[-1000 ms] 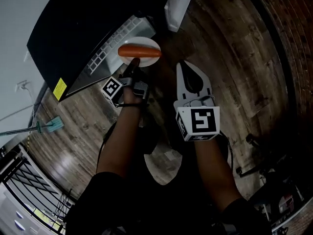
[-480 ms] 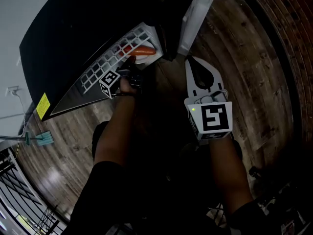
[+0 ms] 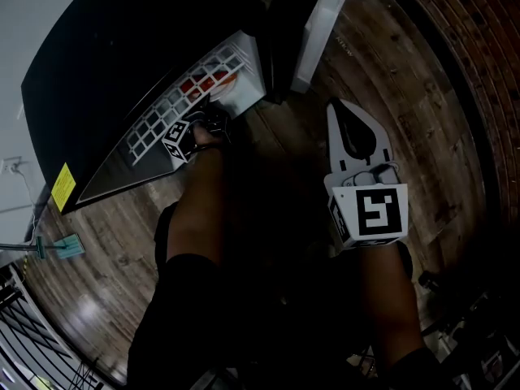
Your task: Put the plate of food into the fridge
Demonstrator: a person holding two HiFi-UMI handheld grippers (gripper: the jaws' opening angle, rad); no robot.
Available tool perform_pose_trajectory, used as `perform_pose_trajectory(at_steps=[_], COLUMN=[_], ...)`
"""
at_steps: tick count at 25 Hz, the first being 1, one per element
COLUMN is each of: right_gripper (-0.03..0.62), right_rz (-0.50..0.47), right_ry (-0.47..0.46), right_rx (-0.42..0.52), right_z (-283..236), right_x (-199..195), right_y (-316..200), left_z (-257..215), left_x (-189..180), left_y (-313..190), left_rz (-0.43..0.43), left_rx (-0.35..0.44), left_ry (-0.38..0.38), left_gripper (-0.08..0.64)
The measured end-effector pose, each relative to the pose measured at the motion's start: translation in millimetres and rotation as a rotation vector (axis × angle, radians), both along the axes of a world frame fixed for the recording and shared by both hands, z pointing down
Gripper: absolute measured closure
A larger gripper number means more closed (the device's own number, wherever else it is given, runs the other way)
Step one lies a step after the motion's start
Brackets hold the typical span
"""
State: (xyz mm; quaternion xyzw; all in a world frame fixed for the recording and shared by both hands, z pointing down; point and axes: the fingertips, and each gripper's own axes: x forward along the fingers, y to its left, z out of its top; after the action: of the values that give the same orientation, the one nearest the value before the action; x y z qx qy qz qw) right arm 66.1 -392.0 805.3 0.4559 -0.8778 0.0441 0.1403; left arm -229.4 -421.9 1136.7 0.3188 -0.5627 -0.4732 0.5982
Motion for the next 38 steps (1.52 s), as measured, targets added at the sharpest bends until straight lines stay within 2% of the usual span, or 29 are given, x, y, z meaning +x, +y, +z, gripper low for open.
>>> perform_pose_trajectory(at_steps=[3,10,11,15,20,24,26,28,30,33,38], right_gripper=[0.578,0.578,0.578,0.578,0.578,0.578,0.578,0.578,0.578,0.579,0.578], right_rz=[0.014,0.016,0.014,-0.007,-0.036,-0.037,-0.037,-0.039,-0.042,-0.049,-0.052], right_ry=[0.012,0.016,0.018,0.022,0.043,0.002,-0.021,-0.033,-0.035,-0.034,-0.051], right_rx=[-0.003,-0.007,-0.007,-0.002,-0.027,-0.076,-0.101,-0.118,-0.125,-0.13,-0.136], right_z=[0,0,1,3,18,32,35,39,42,47,48], right_x=[4,2,1,-5,-13,-16,-18,-19,-20,-21,-21], right_y=[4,6,5,5,4,-3,-7,-11,-13,-15,-22], left_z=[5,8,8,5,3,0,-2,-2,-3,-2,-11], left_x=[-4,1,4,13,12,11,12,14,16,12,8], left_y=[-6,-13,-15,-15,-15,-11,-6,-1,0,5,22], left_rz=[-0.028,0.005,0.027,0.164,0.243,0.332,0.367,0.383,0.382,0.365,0.331], left_rx=[0.008,-0.02,-0.04,-0.159,-0.267,-0.382,-0.445,-0.483,-0.476,-0.495,-0.547], left_ry=[0.011,-0.037,-0.069,-0.29,-0.481,-0.654,-0.714,-0.732,-0.718,-0.706,-0.737], left_gripper=[0.525,0.52,0.52,0.518,0.486,0.434,0.395,0.371,0.365,0.339,0.336])
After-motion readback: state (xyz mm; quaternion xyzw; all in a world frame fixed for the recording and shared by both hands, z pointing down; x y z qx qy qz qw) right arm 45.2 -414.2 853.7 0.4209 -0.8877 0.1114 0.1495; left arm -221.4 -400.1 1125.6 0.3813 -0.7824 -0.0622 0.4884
